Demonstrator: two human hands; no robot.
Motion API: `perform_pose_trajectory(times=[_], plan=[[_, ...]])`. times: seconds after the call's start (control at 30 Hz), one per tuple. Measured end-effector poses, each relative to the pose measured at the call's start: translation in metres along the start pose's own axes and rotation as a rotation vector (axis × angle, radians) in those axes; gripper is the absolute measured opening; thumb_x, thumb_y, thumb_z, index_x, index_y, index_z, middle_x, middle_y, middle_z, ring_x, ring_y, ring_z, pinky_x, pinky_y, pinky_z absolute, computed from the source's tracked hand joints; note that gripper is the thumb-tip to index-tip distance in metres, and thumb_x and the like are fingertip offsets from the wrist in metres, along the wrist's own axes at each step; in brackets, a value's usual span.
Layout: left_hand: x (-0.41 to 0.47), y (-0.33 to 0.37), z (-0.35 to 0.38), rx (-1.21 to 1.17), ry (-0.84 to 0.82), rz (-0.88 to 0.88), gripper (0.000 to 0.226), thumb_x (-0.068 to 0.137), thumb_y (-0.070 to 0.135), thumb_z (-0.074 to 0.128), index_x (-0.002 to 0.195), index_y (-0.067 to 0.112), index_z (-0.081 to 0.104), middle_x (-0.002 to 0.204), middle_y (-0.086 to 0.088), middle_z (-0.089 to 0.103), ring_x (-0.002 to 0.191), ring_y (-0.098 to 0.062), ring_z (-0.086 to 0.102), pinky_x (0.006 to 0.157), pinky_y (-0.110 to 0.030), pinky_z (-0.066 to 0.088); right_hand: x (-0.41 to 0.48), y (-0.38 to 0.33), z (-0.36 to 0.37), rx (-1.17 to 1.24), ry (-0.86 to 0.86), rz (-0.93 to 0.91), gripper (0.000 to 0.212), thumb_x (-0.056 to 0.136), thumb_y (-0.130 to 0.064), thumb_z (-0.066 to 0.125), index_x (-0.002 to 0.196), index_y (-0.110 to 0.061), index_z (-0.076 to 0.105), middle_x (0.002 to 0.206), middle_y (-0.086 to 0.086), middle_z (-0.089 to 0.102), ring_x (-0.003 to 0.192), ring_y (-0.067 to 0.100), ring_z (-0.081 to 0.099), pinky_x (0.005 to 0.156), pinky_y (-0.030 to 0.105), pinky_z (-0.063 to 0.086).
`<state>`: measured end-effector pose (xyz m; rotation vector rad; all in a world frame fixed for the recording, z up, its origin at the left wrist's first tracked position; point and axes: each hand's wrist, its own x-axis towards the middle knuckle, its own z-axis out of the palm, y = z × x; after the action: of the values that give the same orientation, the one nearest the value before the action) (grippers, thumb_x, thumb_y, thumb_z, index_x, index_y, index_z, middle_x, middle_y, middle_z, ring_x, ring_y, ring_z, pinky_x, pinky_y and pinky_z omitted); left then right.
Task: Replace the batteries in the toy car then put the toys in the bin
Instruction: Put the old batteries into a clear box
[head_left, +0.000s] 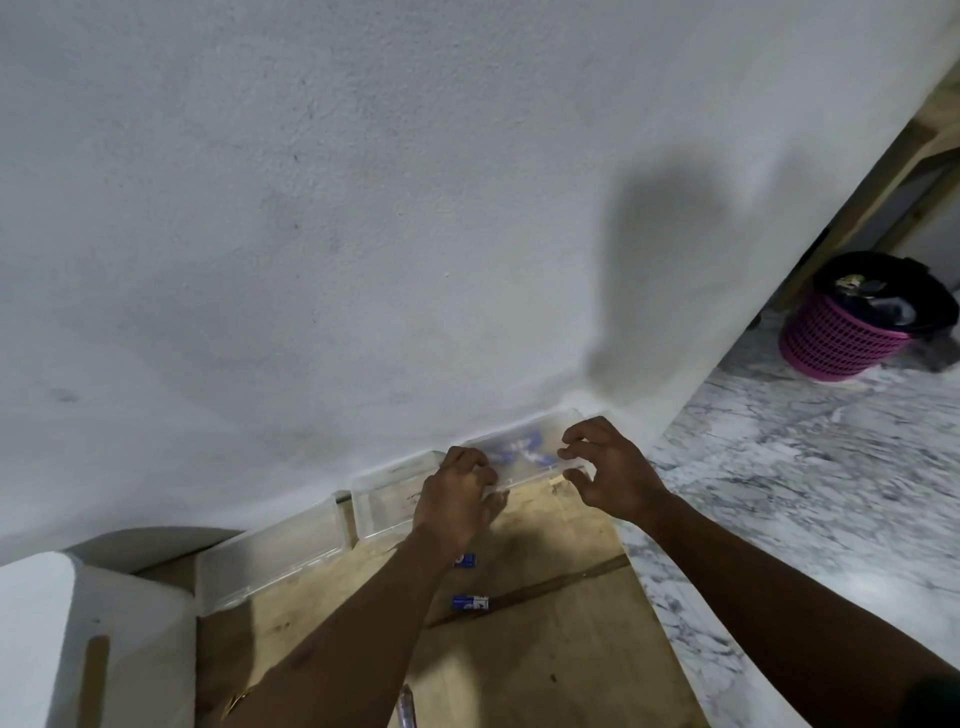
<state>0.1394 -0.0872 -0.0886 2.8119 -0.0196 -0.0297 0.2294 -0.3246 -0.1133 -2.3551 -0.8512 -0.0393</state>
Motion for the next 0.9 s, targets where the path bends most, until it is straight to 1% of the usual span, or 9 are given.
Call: perform_pose_trajectory(times=[0.1,0.17,0.2,0.4,0.53,0.63,0.73,0.8,0.9], plan=[[0.001,-0.001,0.003,0.033,0.051,0.045,0.023,0.081,0.038,0.078,0.092,0.017,0.081,0.109,0.002,0.069,0.111,-0.019,0.059,0.067,-0.034,0.059,0.0,0.004,0.002,-0.024,0.008,-0.047,0.029,0.066,-0.009,0.088,0.092,-0.014,0.077,0.103,-0.001,0.068,0.103,0.015,0.056,0.071,0.034,0.06],[0.001,-0.002,0.005,0.041,0.074,0.093,0.019,0.072,0.033,0.086,0.078,0.016,0.08,0.095,0.0,0.071,0.097,-0.022,0.064,0.052,-0.033,0.058,-0.002,0.005,0.004,-0.046,0.029,-0.083,0.025,0.07,-0.008,0.086,0.092,-0.013,0.076,0.101,0.0,0.068,0.102,0.017,0.057,0.068,0.034,0.06],[0.002,-0.003,0.007,0.046,0.085,0.114,0.018,0.071,0.031,0.087,0.075,0.016,0.079,0.092,0.0,0.071,0.094,-0.022,0.065,0.048,-0.033,0.057,-0.003,0.005,0.005,-0.055,0.042,-0.099,0.022,0.073,-0.008,0.084,0.092,-0.013,0.075,0.1,0.0,0.068,0.102,0.018,0.057,0.066,0.035,0.06],[0.001,-0.002,0.011,0.051,0.106,0.136,0.013,0.072,0.026,0.084,0.072,0.015,0.077,0.088,0.0,0.07,0.084,-0.023,0.064,0.045,-0.032,0.054,-0.004,0.001,0.006,-0.114,0.087,-0.159,0.021,0.072,-0.003,0.085,0.091,-0.007,0.075,0.095,0.005,0.069,0.1,0.021,0.057,0.065,0.036,0.06],[0.0,-0.003,0.011,0.036,0.09,0.13,0.012,0.072,0.025,0.084,0.073,0.016,0.077,0.089,0.0,0.07,0.085,-0.022,0.065,0.046,-0.03,0.054,-0.005,0.0,0.007,-0.126,0.084,-0.165,0.021,0.074,-0.003,0.084,0.092,-0.008,0.075,0.095,0.004,0.069,0.101,0.02,0.055,0.067,0.035,0.06],[-0.002,-0.004,0.01,0.032,0.054,0.081,0.011,0.077,0.025,0.079,0.079,0.015,0.077,0.095,-0.001,0.07,0.092,-0.023,0.063,0.051,-0.035,0.057,-0.007,0.002,0.009,-0.131,0.086,-0.157,0.02,0.075,-0.004,0.083,0.094,-0.007,0.075,0.097,0.004,0.07,0.103,0.019,0.054,0.07,0.034,0.059],[-0.002,0.006,-0.004,0.046,-0.07,0.039,0.024,0.089,0.03,0.064,0.102,0.013,0.075,0.113,-0.002,0.064,0.11,-0.022,0.055,0.075,-0.039,0.057,-0.007,0.001,0.009,-0.137,0.054,-0.115,0.023,0.076,-0.006,0.082,0.097,-0.009,0.075,0.101,0.002,0.07,0.105,0.019,0.055,0.072,0.033,0.059],[-0.001,0.011,-0.015,0.024,-0.151,0.011,0.033,0.093,0.037,0.058,0.113,0.014,0.071,0.121,0.0,0.058,0.116,-0.019,0.05,0.088,-0.036,0.052,-0.007,-0.005,0.007,-0.164,0.031,-0.079,0.029,0.071,-0.006,0.085,0.098,-0.01,0.075,0.101,0.002,0.071,0.103,0.02,0.059,0.076,0.034,0.057],[-0.004,0.007,-0.025,-0.03,-0.211,0.0,0.04,0.09,0.053,0.056,0.106,0.021,0.075,0.116,0.003,0.064,0.115,-0.017,0.056,0.096,-0.035,0.049,-0.009,-0.02,0.003,-0.226,0.032,-0.021,0.038,0.063,-0.009,0.086,0.099,-0.013,0.075,0.105,0.002,0.071,0.1,0.026,0.066,0.086,0.044,0.05]])
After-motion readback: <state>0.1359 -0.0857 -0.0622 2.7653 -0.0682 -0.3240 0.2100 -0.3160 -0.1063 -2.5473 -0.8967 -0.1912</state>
